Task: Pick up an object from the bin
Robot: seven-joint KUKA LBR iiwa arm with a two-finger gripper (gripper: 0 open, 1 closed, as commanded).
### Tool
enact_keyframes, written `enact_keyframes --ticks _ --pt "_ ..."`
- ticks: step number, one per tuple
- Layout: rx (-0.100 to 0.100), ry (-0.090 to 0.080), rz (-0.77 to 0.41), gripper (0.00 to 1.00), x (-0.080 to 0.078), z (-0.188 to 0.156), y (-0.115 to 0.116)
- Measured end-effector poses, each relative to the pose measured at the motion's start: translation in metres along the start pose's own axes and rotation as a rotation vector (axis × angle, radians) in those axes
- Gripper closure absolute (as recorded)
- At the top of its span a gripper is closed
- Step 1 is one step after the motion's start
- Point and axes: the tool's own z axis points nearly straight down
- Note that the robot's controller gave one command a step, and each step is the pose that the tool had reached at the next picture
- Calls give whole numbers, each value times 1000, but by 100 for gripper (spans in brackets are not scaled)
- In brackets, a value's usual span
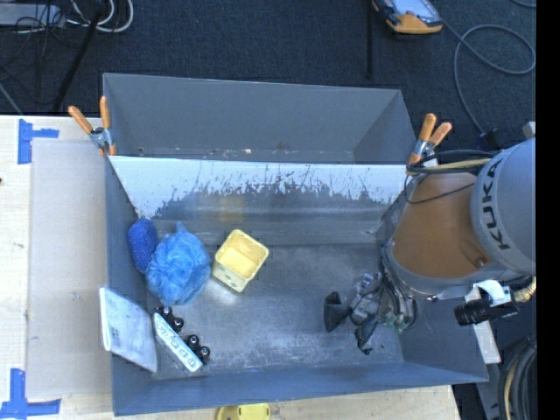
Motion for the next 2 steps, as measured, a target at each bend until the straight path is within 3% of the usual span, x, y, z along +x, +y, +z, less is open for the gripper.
enact_keyframes --ticks 2 --pt "2 4 -1 100 1 -30 0"
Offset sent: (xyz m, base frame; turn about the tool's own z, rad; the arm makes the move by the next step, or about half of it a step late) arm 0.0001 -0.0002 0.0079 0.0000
